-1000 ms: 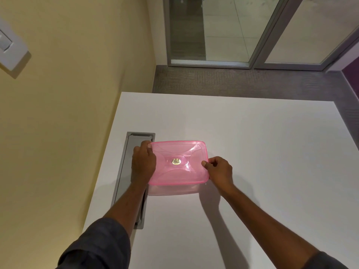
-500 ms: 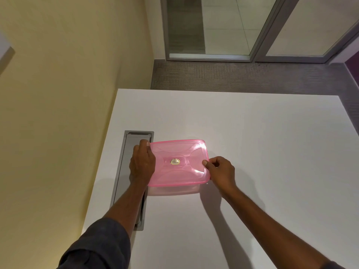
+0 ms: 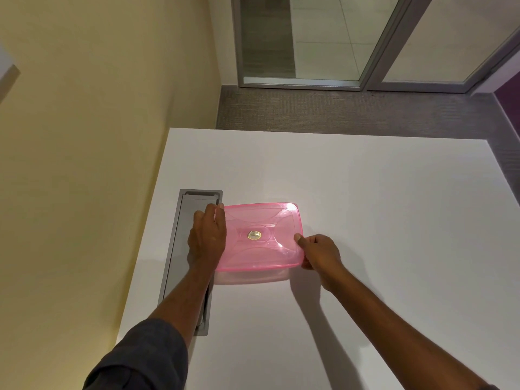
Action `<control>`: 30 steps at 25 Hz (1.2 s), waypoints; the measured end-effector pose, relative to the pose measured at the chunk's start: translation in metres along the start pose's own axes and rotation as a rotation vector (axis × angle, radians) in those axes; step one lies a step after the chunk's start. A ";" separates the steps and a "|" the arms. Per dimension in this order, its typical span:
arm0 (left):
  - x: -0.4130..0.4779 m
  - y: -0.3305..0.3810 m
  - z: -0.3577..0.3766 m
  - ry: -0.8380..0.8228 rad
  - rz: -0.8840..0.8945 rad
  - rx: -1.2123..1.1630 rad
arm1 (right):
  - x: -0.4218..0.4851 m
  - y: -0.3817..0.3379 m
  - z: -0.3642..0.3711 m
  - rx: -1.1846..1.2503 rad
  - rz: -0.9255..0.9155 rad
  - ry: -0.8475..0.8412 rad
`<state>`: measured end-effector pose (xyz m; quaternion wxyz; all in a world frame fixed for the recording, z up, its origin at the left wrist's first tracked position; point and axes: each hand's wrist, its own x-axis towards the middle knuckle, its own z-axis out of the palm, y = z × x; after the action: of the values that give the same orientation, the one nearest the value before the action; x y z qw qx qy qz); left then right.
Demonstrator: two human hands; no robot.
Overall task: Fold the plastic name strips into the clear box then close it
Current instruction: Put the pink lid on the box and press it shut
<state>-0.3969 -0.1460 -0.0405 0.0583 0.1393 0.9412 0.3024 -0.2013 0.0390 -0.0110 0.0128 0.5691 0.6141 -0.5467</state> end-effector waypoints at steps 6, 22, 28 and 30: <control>0.002 -0.001 0.001 -0.007 0.004 -0.032 | -0.013 0.020 -0.002 0.147 0.058 -0.003; 0.004 -0.004 0.004 0.016 0.004 -0.069 | 0.062 -0.086 0.047 -0.514 -0.315 0.189; 0.006 -0.002 0.002 0.020 -0.007 -0.050 | 0.081 -0.074 0.055 -0.501 -0.434 0.273; 0.009 0.000 0.002 0.025 -0.012 -0.037 | 0.082 -0.073 0.055 -0.510 -0.437 0.284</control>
<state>-0.4054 -0.1420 -0.0420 0.0511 0.1286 0.9368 0.3213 -0.3157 0.0755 -0.0379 -0.0480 0.4733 0.8334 -0.2812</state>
